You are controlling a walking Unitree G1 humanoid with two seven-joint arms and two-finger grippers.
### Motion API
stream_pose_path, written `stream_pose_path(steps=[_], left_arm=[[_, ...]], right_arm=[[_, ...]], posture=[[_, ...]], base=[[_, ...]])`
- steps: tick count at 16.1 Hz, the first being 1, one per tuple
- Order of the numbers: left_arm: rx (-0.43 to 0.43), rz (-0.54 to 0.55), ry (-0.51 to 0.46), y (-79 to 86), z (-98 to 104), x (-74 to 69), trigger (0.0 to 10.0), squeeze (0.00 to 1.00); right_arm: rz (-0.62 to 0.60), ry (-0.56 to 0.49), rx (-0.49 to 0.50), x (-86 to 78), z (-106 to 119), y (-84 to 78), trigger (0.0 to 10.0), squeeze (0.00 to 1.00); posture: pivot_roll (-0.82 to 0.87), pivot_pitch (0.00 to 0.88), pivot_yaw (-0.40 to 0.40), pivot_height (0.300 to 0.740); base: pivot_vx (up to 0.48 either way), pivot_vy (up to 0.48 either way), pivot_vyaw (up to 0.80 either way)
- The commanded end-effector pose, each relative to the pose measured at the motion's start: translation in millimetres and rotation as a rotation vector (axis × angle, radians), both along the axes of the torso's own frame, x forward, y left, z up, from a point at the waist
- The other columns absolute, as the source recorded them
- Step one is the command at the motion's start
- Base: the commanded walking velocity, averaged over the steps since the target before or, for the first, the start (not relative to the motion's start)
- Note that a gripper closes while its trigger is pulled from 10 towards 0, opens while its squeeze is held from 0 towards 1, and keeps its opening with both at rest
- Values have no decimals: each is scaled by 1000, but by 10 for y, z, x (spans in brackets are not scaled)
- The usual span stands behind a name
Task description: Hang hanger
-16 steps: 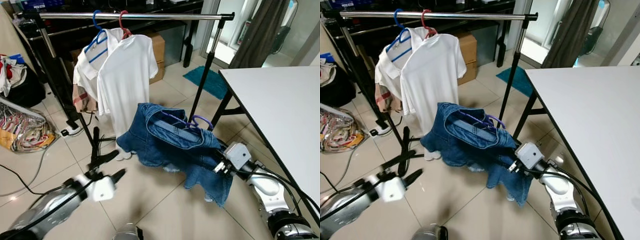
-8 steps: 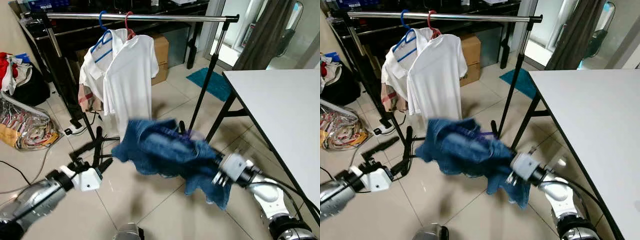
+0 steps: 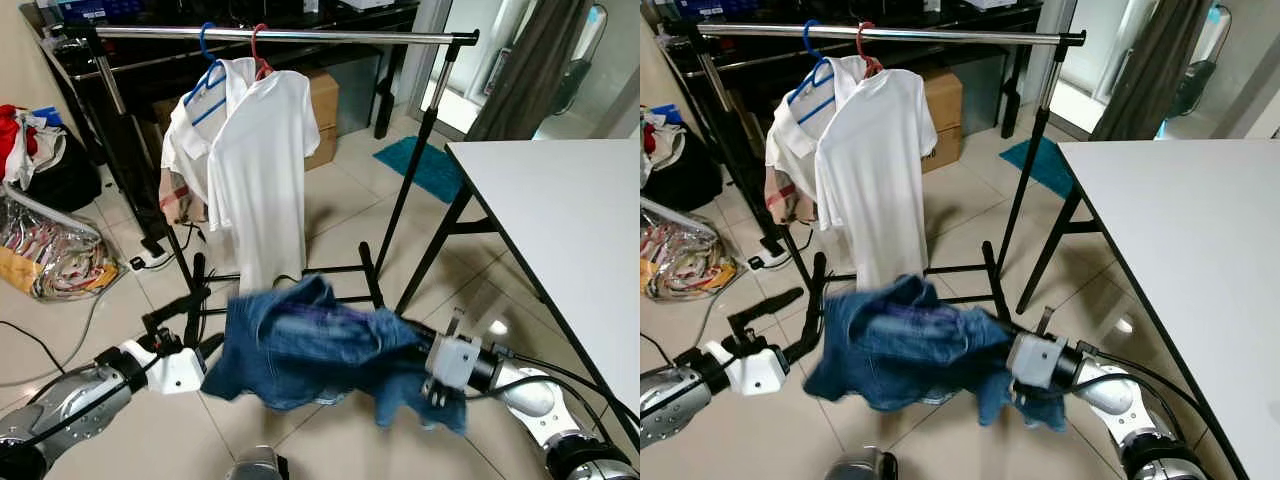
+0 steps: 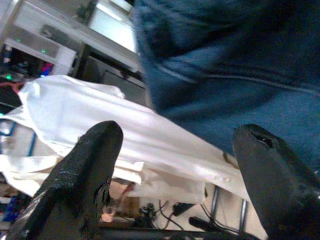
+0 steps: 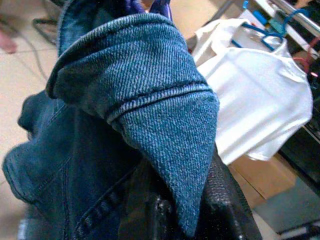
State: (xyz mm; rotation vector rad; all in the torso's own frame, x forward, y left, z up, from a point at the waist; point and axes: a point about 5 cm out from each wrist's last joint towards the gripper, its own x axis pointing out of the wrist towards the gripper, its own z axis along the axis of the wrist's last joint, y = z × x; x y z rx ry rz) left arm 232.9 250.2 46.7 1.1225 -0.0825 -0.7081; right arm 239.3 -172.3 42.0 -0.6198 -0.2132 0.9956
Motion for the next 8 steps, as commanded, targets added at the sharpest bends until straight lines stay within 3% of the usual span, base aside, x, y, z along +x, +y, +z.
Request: stream_pose_path(steps=[1,8], left_arm=[[9,-18,21,-36,-31,5,10000,0],[2,-49,56,-186,-121,30,10000,0]], right_arm=[[10,-53,9,8,61,2,9294,0],[60,-85,-19,13,70,82,9451,0]], posture=[[295,5,-6,740],[296,8,-8,740]], base=[[0,0,0],[0,0,0]])
